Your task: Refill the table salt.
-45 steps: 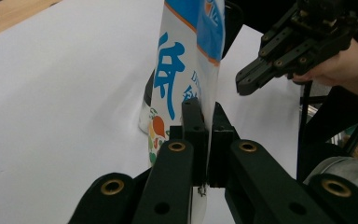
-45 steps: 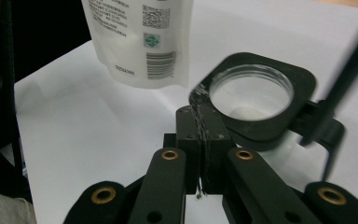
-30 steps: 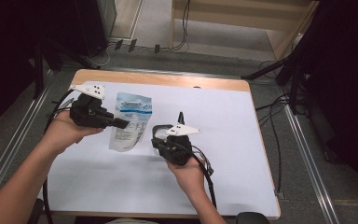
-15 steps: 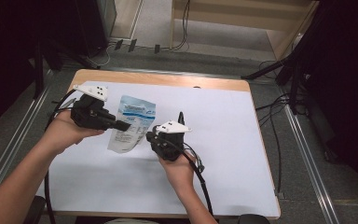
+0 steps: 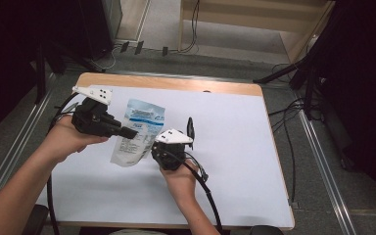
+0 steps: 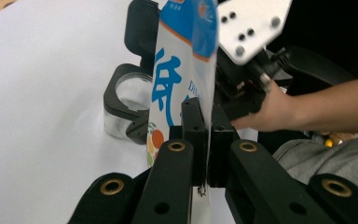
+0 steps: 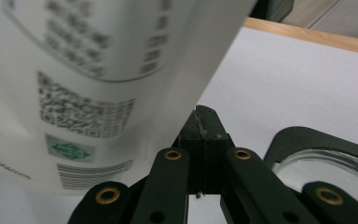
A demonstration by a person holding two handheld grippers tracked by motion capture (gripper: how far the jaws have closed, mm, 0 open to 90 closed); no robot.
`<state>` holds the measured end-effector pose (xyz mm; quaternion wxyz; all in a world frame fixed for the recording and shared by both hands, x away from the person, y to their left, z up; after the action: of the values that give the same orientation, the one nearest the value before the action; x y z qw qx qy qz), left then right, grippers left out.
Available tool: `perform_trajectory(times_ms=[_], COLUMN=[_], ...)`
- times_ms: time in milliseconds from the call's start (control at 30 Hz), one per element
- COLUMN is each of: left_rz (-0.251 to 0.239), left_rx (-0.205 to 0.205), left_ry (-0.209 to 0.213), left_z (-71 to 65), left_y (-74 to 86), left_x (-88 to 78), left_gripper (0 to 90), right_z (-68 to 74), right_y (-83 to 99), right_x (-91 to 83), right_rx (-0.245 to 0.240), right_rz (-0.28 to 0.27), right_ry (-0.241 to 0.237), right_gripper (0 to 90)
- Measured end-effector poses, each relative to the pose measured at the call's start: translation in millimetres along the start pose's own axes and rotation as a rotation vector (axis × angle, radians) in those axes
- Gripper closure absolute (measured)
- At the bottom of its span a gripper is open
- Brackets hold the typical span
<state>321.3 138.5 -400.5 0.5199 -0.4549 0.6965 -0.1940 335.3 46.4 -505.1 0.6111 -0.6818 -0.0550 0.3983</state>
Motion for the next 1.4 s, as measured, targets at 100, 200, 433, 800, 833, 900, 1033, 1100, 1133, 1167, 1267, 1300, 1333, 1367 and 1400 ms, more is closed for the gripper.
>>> perform_trajectory(times_ms=[100, 200, 433, 800, 833, 900, 1033, 1100, 1133, 1167, 1267, 1300, 1333, 1367, 1400], left_rz=[-0.009, -0.012, 0.017, 0.05, 0.049, 0.051, 0.052, 0.054, 0.05, 0.058, 0.064, 0.064, 0.074, 0.074, 0.075], left_rx=[-0.025, -0.035, -0.053, -0.101, -0.109, -0.109, -0.113, -0.113, -0.117, -0.112, -0.12, -0.12, -0.122, -0.122, -0.125], left_ry=[-0.007, -0.008, -0.038, -0.056, -0.057, -0.053, -0.052, -0.051, -0.054, -0.062, -0.063, -0.063, -0.064, -0.064, -0.064], left_z=[4.0, 6.6, 12.8, 25.9, 27.0, 28.0, 30.7, 31.2, 31.4, 32.6, 34.8, 34.8, 37.2, 37.2, 38.1], left_y=[-2.6, -3.6, -8.0, -9.8, -10.0, -10.2, -12.7, -13.2, -13.9, -14.0, -15.8, -15.8, -16.0, -16.0, -16.0], left_x=[0.8, 2.3, 14.4, 28.8, 30.2, 31.4, 35.4, 35.8, 36.8, 36.8, 40.5, 40.5, 42.1, 42.1, 43.4], left_gripper=[90.0, 90.0, 90.0, 90.0, 90.0, 90.0, 90.0, 90.0, 90.0, 90.0, 90.0, 90.0, 90.0, 90.0, 90.0], right_z=[5.2, 7.7, 12.6, 17.9, 17.6, 16.8, 16.1, 16.0, 16.0, 16.4, 17.9, 17.9, 18.9, 18.9, 18.7], right_y=[0.8, 2.3, 8.2, 16.0, 16.6, 17.7, 18.1, 17.9, 17.7, 17.6, 17.6, 17.6, 18.0, 18.0, 18.2], right_x=[0.7, 1.1, 7.0, 15.1, 16.0, 17.0, 17.9, 18.1, 18.3, 18.5, 19.3, 19.3, 20.2, 20.2, 20.6], right_rx=[-0.014, -0.021, -0.025, -0.053, -0.052, -0.045, -0.03, -0.026, -0.022, -0.016, -0.013, -0.013, -0.006, -0.006, -0.007], right_rz=[-0.019, -0.03, -0.036, -0.059, -0.058, -0.052, -0.053, -0.053, -0.055, -0.055, -0.059, -0.059, -0.056, -0.056, -0.056], right_ry=[-0.006, -0.007, -0.018, -0.018, -0.018, -0.018, -0.033, -0.034, -0.036, -0.039, -0.041, -0.041, -0.045, -0.045, -0.044], right_gripper=[90.0, 90.0, 90.0, 90.0, 90.0, 90.0, 90.0, 90.0, 90.0, 90.0, 90.0, 90.0, 90.0, 90.0, 90.0])
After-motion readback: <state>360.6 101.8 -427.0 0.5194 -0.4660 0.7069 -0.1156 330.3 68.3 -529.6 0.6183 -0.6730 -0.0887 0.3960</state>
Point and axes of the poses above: each handheld gripper's, and its own axes: x roughly forward along the jaws, y roughly out of its underside, z roughly to its left, the point moved 9 cm from there along x, roughly forward along the jaws, and after that the axes turned 9 degrees about y, right-handed, at the moved point
